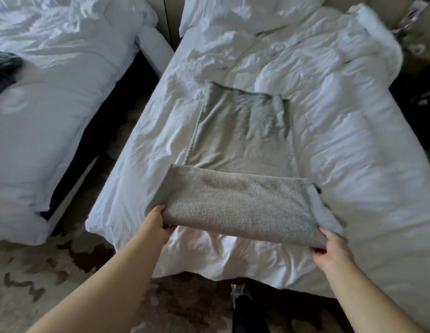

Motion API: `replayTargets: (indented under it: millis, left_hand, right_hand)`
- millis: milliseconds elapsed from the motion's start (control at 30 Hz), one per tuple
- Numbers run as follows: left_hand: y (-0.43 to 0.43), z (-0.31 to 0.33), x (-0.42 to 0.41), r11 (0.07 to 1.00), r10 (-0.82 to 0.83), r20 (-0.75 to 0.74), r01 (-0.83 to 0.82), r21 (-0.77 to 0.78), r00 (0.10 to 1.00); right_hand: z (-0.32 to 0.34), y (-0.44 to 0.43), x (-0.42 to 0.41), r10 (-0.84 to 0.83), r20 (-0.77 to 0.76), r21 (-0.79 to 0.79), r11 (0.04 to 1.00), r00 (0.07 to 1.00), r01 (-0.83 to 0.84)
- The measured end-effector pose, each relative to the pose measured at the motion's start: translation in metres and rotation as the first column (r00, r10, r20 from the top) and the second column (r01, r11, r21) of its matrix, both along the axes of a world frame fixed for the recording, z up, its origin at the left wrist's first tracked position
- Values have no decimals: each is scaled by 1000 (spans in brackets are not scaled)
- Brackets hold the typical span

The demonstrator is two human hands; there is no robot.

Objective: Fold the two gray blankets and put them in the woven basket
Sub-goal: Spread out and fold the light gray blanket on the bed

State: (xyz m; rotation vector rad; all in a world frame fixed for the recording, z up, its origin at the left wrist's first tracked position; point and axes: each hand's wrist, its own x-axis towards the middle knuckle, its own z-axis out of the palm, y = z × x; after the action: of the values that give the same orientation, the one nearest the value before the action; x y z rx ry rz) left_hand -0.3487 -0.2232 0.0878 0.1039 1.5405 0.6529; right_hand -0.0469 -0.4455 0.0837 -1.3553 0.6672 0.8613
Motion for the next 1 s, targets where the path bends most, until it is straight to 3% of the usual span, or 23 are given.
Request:
replayTargets:
  millis: [167, 500, 733, 800, 900, 1000]
  left_hand:
    - [-41, 15, -43, 1000, 13, -36, -14, -24, 999]
    - [-81, 22, -102, 997, -61, -53, 58, -56, 997]
    - [-18, 51, -32, 995, -52, -53, 47, -86, 997]
    - [9, 60, -4, 1000, -16, -25, 16, -1, 1000]
    - [46, 63, 30, 984, -8, 173, -24, 179, 985]
    - [63, 49, 53, 961, -182, 19, 174, 213, 983]
  right_hand:
    - [14, -49, -43, -68, 72, 8, 998, 995, 68]
    - [8, -100, -93, -97, 31, -43, 994, 995, 98]
    - [48, -25, -41, -89, 36, 52, 995, 995, 87]
    - [57, 7, -14, -90, 36, 41, 995, 995, 88]
    - [62, 54, 24, -36, 97, 67, 997, 995, 29]
    - [45, 95, 53, 146, 190, -35, 989, 971, -142]
